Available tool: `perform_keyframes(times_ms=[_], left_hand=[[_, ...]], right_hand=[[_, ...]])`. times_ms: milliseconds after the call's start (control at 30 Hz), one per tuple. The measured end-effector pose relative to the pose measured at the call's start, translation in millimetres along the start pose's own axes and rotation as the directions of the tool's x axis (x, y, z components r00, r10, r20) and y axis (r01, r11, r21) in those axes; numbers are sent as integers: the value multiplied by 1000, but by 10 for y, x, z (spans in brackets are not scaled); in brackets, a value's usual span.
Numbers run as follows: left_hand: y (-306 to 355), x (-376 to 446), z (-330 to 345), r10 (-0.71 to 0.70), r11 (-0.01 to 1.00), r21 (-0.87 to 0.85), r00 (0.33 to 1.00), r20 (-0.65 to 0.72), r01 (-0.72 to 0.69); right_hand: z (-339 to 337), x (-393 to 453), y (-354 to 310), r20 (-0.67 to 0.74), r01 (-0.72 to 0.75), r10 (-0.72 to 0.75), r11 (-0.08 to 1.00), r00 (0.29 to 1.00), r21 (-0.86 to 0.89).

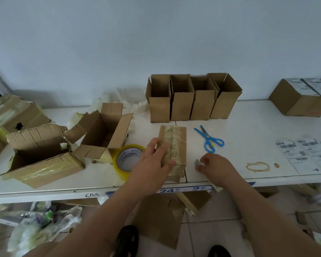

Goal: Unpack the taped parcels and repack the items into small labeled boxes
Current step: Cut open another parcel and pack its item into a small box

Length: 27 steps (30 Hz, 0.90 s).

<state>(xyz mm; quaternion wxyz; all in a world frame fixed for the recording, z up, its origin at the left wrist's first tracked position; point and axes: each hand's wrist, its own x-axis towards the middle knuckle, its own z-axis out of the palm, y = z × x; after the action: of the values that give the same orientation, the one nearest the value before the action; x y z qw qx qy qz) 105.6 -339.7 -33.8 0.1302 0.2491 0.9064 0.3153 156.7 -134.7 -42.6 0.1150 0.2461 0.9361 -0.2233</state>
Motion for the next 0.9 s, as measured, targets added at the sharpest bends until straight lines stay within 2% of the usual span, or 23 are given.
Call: perform_keyframes(times_ms=[100,233,433,500,533,600,667,767,833,900], left_hand=[[-12,70,-73,7,998,54,997,83,-12],[67,96,-160,-18,990,143,988,154,-4],[210,59,-85,19,873,486,997,74,-53],[248,53,-80,51,823,564,998,44,-67],[278,42,-77,63,801,595,997,41,-75],[351,28,-57,84,772,628,995,48,-96],[430,33,-61,99,806,580,993,66,-119],[438,119,-150,83,894,429,988,129,-132],[390,167,-210,74,866,473,978,197,-161],[351,170,-240,68,846,503,971,228,-177]], right_hand=[[112,31,83,42,-88,96,983,995,-161],[102,39,138,15,-84,89,978,996,-190],[-3,-69,143,-92,-102,88,982,992,-161],[-104,-145,131,-127,-99,93,994,987,-39],[-154,-193,124,-121,-86,97,992,988,98],[-237,-322,75,-86,-77,118,921,989,382],[-280,-486,11,-45,-104,150,843,988,528],[-265,-676,-36,-22,-115,174,736,985,668],[-253,-759,-17,-22,-105,166,714,986,692],[-257,-817,15,-44,-63,123,741,991,669]])
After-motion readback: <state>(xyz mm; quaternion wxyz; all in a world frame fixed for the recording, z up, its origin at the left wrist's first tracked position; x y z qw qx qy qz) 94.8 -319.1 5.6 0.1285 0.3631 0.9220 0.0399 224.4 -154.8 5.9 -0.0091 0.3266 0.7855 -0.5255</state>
